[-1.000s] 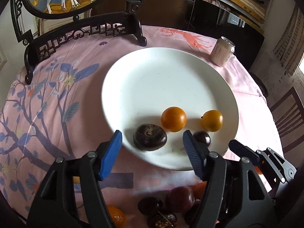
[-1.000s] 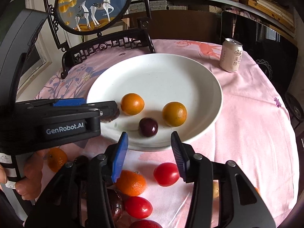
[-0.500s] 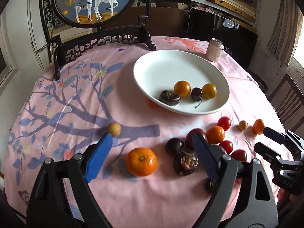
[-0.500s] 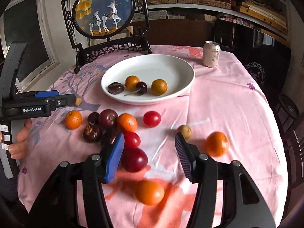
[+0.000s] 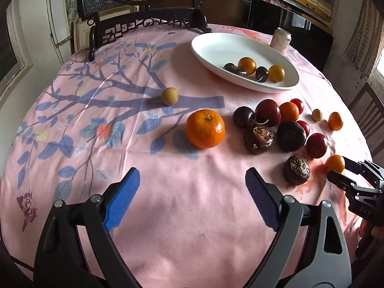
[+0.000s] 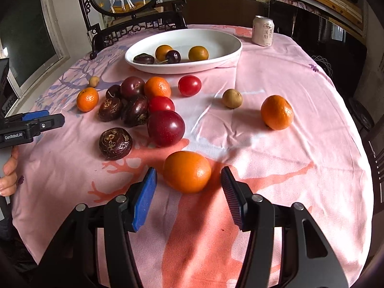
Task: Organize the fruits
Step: 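Grasp a large orange with the right gripper while the left grasps a tangerine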
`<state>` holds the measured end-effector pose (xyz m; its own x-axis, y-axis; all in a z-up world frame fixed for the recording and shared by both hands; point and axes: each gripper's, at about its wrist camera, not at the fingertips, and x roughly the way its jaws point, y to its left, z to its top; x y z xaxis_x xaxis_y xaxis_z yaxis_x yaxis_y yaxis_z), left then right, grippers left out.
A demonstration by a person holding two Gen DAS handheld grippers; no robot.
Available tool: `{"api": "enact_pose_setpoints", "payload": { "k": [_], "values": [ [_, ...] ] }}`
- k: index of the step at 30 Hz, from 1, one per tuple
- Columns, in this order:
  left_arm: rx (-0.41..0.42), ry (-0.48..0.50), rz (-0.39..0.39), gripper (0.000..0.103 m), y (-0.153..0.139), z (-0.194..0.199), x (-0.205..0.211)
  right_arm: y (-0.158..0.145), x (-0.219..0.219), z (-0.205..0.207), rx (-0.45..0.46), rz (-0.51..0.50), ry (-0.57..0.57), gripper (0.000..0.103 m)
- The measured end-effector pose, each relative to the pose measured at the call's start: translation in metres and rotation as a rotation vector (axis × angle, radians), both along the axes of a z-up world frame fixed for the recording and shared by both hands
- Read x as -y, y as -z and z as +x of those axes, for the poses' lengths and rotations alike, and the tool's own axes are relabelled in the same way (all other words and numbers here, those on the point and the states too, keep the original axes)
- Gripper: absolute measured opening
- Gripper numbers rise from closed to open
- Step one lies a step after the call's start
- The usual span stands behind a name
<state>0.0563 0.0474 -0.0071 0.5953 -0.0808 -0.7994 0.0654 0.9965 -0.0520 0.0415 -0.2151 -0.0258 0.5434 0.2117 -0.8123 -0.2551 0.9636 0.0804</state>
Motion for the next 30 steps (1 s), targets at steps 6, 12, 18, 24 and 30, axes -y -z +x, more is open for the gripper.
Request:
{"api": "enact_pose_setpoints", "payload": {
  "k": [6,12,18,24,30],
  "values": [
    [0.011,-0.028,-0.020,0.091,-0.003,-0.005,-0.018,-0.003,0.004,-0.002,0.016,0.024,0.021,0.041],
    [-0.006,-0.021,-0.043,0.091,-0.002,0.002,-0.017,-0.008,0.005,-0.010,0.021,0.119,-0.005,0.041],
    [0.006,0.014,0.006,0.091,0.003,0.023,0.004,-0.007,-0.004,-0.015,0.006,0.152,-0.053,0.041],
    [-0.092,-0.002,-0.033,0.090,0.021,0.052,0.008,-0.010,-0.007,-0.020,0.012,0.164,-0.085,0.041],
    [-0.086,-0.021,-0.018,0.090,0.026,0.067,0.008,-0.007,-0.008,-0.015,-0.001,0.173,-0.080,0.041]
  ]
}}
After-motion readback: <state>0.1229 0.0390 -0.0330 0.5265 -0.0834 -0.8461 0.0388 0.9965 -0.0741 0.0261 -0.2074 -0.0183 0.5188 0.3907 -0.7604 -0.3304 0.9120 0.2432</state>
